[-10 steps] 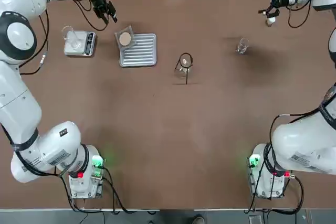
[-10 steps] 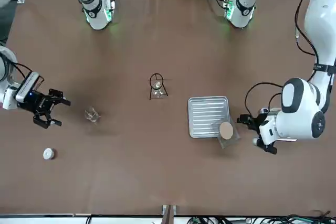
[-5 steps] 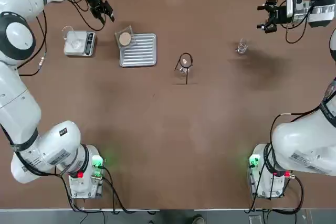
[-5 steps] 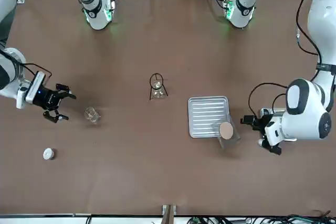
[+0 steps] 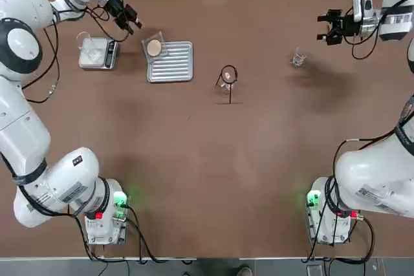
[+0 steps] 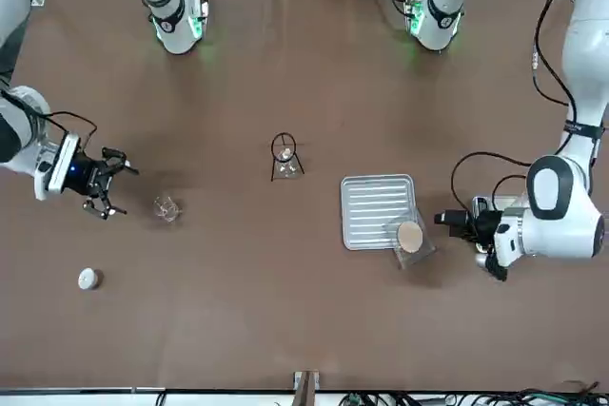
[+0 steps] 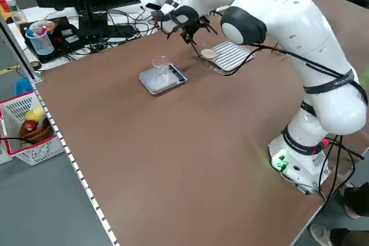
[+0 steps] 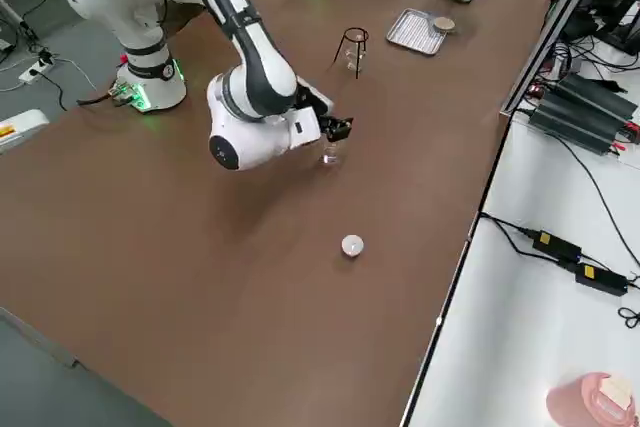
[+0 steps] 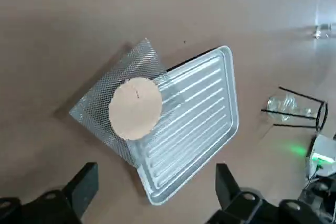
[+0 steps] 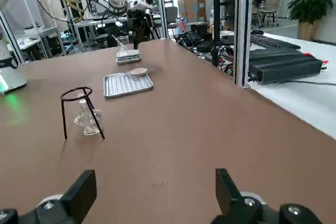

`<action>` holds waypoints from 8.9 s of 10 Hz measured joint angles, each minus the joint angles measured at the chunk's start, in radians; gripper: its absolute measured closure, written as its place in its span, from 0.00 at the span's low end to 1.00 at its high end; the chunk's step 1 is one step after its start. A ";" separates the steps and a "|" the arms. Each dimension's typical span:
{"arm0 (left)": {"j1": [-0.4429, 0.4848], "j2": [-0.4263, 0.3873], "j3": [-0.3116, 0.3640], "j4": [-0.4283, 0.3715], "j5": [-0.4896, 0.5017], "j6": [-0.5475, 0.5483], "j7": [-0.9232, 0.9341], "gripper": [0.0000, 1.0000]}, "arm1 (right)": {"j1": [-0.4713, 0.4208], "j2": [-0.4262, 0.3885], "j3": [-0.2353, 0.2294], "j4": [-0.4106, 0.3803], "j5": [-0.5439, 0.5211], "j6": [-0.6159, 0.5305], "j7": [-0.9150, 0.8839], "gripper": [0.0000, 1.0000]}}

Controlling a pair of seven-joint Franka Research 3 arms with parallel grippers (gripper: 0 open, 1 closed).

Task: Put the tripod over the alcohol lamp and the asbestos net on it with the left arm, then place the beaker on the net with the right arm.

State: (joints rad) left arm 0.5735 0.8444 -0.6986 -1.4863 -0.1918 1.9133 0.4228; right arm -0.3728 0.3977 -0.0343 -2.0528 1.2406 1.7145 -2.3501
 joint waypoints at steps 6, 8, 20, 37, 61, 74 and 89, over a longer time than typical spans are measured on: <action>0.002 0.155 0.021 0.063 -0.025 0.091 0.242 0.02 | -0.015 0.035 -0.013 -0.039 -0.005 0.045 -0.175 0.00; 0.001 0.176 0.032 0.070 -0.025 0.137 0.278 0.04 | -0.033 0.054 -0.015 -0.039 -0.007 0.049 -0.218 0.00; -0.014 0.221 0.036 0.070 -0.108 0.165 0.287 0.35 | -0.045 0.229 -0.002 0.029 0.003 0.117 -0.332 0.00; -0.022 0.222 0.038 0.067 -0.108 0.114 0.312 0.84 | 0.005 0.270 0.034 0.070 0.118 0.165 -0.336 0.00; -0.196 0.150 -0.007 0.081 -0.589 -0.154 0.235 0.98 | -0.018 0.292 0.087 0.044 0.118 0.178 -0.392 0.02; -0.499 0.157 0.025 0.009 -0.768 -0.034 0.235 0.98 | -0.036 0.278 0.209 0.049 0.135 0.190 -0.312 0.42; -0.622 0.171 0.126 0.007 -0.831 0.008 0.268 0.97 | 0.278 -0.029 0.213 -0.033 0.313 0.335 -0.059 0.42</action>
State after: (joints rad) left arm -0.0484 1.0157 -0.5724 -1.4788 -1.0229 1.9217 0.6909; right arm -0.0949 0.3683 0.1787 -2.0854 1.5536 2.0494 -2.4092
